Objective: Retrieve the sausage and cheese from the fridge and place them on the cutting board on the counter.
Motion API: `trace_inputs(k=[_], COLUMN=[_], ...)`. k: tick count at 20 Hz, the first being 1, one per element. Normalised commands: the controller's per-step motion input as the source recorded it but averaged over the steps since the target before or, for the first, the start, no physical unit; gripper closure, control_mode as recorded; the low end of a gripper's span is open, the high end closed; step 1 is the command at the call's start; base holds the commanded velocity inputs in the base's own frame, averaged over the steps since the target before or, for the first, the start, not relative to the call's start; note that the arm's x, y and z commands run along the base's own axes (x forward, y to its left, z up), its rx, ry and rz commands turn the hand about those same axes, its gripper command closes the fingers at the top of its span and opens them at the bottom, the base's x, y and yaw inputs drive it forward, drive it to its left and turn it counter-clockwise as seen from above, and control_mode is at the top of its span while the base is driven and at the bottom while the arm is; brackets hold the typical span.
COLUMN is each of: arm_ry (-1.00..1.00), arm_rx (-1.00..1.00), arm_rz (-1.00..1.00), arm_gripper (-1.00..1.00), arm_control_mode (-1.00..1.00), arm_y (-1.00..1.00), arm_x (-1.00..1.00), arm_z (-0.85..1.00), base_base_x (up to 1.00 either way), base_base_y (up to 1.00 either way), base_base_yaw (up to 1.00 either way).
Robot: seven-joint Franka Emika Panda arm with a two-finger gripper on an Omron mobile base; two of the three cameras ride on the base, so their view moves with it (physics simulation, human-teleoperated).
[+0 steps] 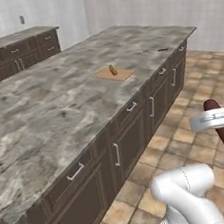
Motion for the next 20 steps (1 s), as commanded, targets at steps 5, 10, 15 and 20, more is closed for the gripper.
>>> trace_inputs(k=[5,10,15,20], arm_ry=[0.00,0.00,0.00,0.00], arm_rx=[0.00,0.00,0.00,0.00], arm_rz=[0.00,0.00,0.00,0.00], arm_gripper=[1.00,1.00,1.00,1.00], arm_control_mode=[1.00,1.00,1.00,1.00], arm_y=[0.00,0.00,0.00,0.00], arm_x=[0.00,0.00,0.00,0.00], arm_z=[0.00,0.00,0.00,0.00], base_base_x=[1.00,0.96,0.73,0.21], base_base_y=[-1.00,-0.90,-0.65,-0.95], base_base_yaw=[0.30,0.53,0.69,0.50])
